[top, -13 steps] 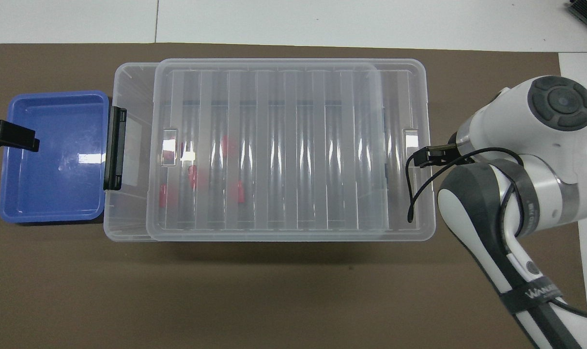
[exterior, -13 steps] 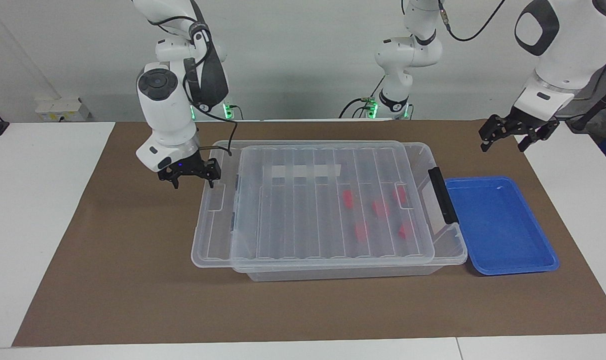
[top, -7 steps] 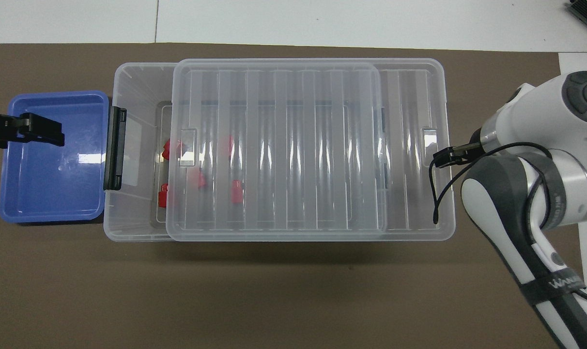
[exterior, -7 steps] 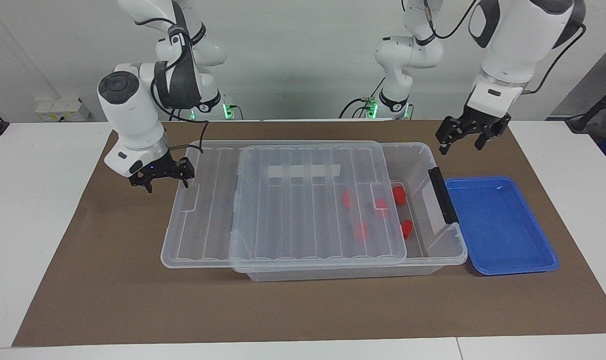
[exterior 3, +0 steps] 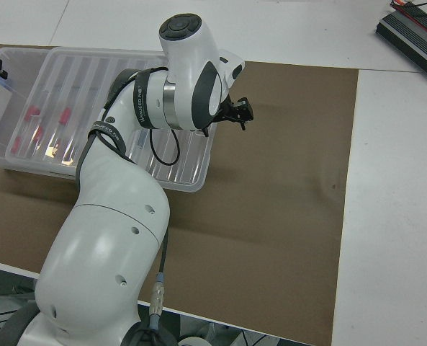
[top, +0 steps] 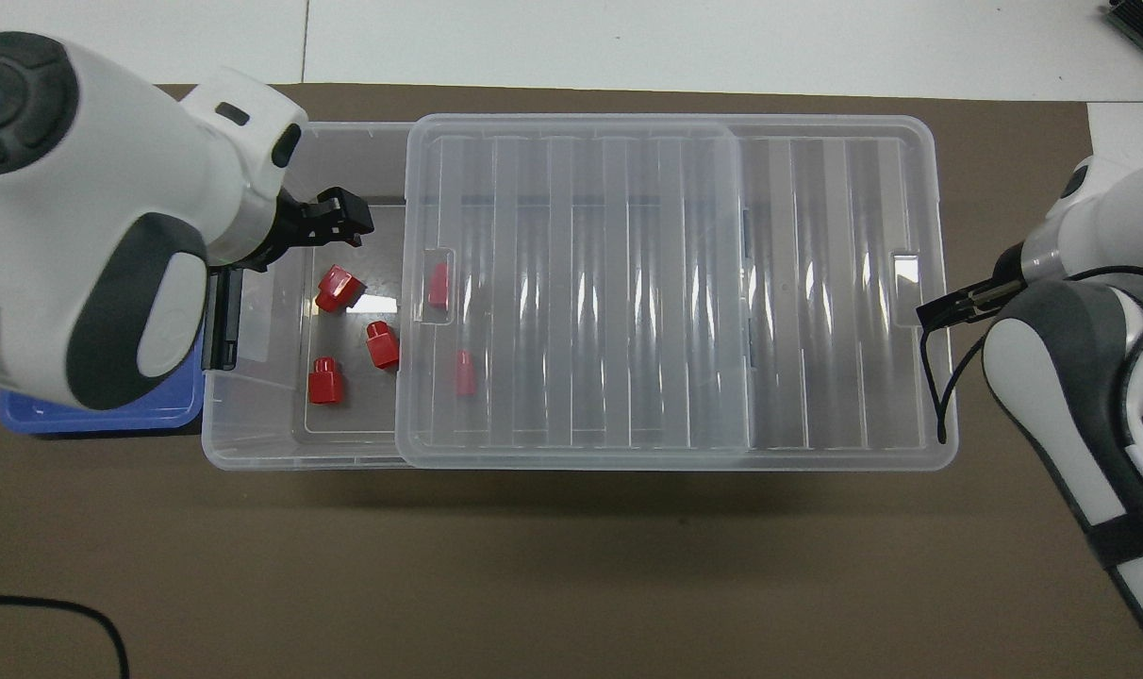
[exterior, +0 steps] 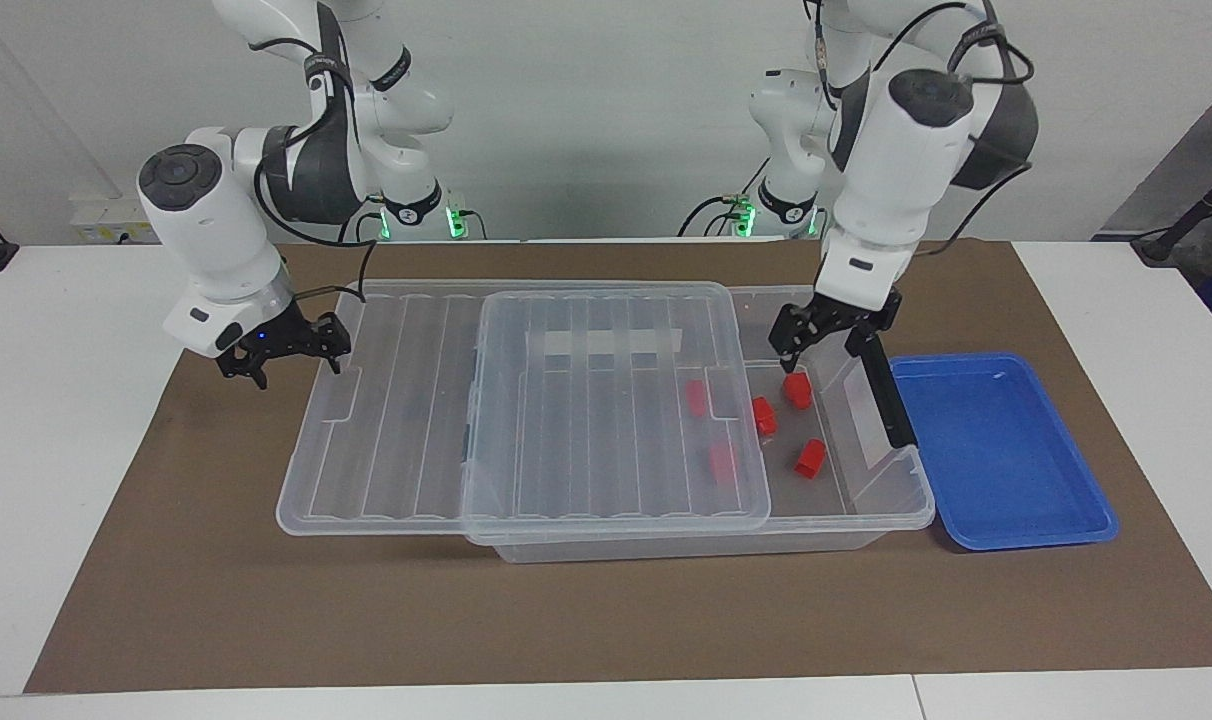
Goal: Place red block in blue tray from box
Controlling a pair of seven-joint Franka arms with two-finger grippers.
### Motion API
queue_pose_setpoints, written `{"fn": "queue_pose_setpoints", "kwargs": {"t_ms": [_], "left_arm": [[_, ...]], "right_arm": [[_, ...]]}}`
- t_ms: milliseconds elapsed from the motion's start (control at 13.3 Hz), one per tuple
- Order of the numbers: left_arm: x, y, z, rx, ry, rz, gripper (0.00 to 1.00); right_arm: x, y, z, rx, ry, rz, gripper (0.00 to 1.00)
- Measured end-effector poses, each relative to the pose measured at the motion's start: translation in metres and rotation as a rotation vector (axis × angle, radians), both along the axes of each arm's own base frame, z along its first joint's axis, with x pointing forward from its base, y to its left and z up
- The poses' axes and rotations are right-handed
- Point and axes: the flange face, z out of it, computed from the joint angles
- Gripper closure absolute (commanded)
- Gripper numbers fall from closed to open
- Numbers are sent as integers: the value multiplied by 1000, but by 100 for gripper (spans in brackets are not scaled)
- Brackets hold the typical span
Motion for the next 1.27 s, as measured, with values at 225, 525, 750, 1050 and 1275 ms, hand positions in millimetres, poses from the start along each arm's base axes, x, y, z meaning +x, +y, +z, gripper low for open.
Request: {"fn": "queue_pose_setpoints", "kwargs": {"t_ms": [225, 525, 750, 1050, 1275], "left_arm": [[2, 8, -73, -5, -20, 18, 0], [-2, 22, -96, 1, -10, 38, 0], [-19, 21, -131, 18, 21, 22, 0], [-39, 10, -152, 25, 39, -10, 0], [-60, 0, -179, 27, 41, -41, 1]], "right_arm": [[0, -8, 0, 1, 2, 17, 0], [-1, -13, -1, 1, 4, 12, 0], [-1, -15, -1, 1, 5, 9, 0], [-2, -22, -1, 1, 5, 1, 0], [-2, -22, -1, 1, 5, 1, 0]]}}
